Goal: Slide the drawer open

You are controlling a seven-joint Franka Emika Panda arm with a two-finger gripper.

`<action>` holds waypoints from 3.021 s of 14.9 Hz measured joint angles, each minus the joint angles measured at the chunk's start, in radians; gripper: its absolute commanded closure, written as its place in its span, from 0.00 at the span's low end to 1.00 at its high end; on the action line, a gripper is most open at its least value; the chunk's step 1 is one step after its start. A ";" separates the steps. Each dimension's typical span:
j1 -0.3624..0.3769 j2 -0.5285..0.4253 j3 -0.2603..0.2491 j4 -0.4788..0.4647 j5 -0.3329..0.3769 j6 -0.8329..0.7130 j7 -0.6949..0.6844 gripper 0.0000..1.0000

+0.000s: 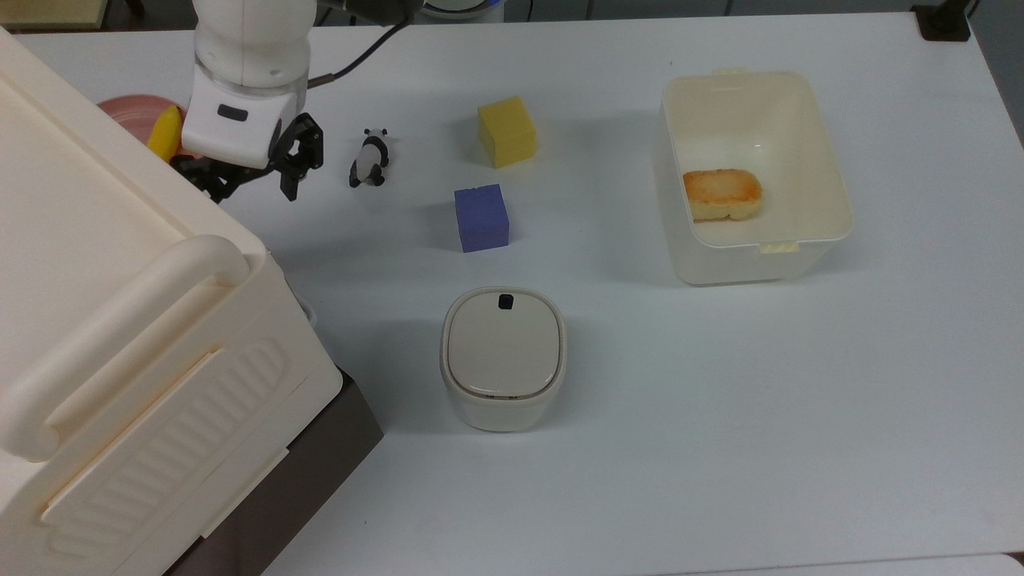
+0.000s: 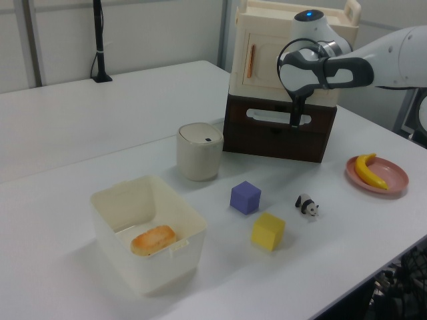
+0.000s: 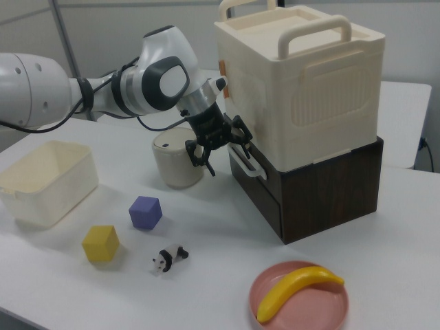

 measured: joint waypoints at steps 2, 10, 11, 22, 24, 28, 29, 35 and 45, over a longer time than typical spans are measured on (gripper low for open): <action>0.003 0.006 0.003 -0.011 -0.022 0.019 -0.004 0.00; 0.013 0.014 0.024 -0.055 -0.111 0.088 -0.004 0.00; 0.013 0.014 0.025 -0.055 -0.118 0.091 -0.004 0.00; 0.010 0.043 0.026 -0.067 -0.129 0.121 -0.004 0.00; 0.010 0.043 0.026 -0.067 -0.129 0.121 -0.004 0.00; 0.010 0.043 0.026 -0.067 -0.129 0.121 -0.004 0.00; 0.010 0.044 0.026 -0.067 -0.129 0.121 -0.004 0.00; 0.013 0.046 0.026 -0.069 -0.129 0.121 -0.004 0.00; 0.029 0.046 0.037 -0.084 -0.129 0.121 0.003 0.00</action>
